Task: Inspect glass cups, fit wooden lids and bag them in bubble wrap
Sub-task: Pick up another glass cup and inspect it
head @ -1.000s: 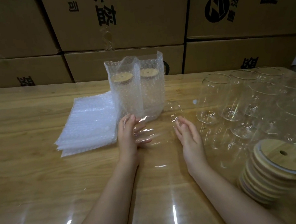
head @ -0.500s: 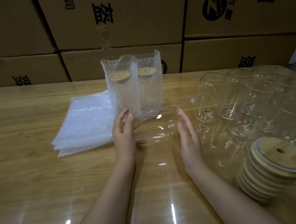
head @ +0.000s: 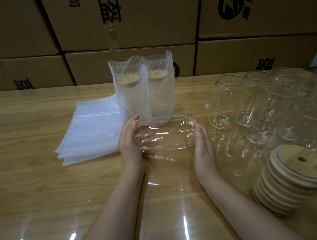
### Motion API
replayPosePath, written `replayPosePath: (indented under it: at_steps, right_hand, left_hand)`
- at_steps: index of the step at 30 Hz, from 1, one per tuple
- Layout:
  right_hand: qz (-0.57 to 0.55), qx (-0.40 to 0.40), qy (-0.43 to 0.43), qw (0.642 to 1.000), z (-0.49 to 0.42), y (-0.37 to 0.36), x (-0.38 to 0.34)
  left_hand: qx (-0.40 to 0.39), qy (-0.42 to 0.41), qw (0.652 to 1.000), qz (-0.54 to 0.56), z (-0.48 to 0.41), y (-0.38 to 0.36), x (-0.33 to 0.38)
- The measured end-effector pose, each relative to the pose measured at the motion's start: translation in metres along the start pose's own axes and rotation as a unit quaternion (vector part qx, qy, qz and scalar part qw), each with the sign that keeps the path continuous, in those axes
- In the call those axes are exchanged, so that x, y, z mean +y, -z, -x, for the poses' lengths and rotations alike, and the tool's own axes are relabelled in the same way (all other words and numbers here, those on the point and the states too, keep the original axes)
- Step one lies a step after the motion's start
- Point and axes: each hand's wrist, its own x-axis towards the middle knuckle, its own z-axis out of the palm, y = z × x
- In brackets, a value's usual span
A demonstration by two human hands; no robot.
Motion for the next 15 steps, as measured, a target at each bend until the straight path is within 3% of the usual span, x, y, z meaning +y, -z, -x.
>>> replayPosePath:
  at_steps: [15]
  right_hand:
    - [0.026, -0.02, -0.015, 0.999, -0.002, 0.0013, 0.0076]
  left_hand:
    - [0.089, -0.066, 0.994, -0.002, -0.0058, -0.0009, -0.0096]
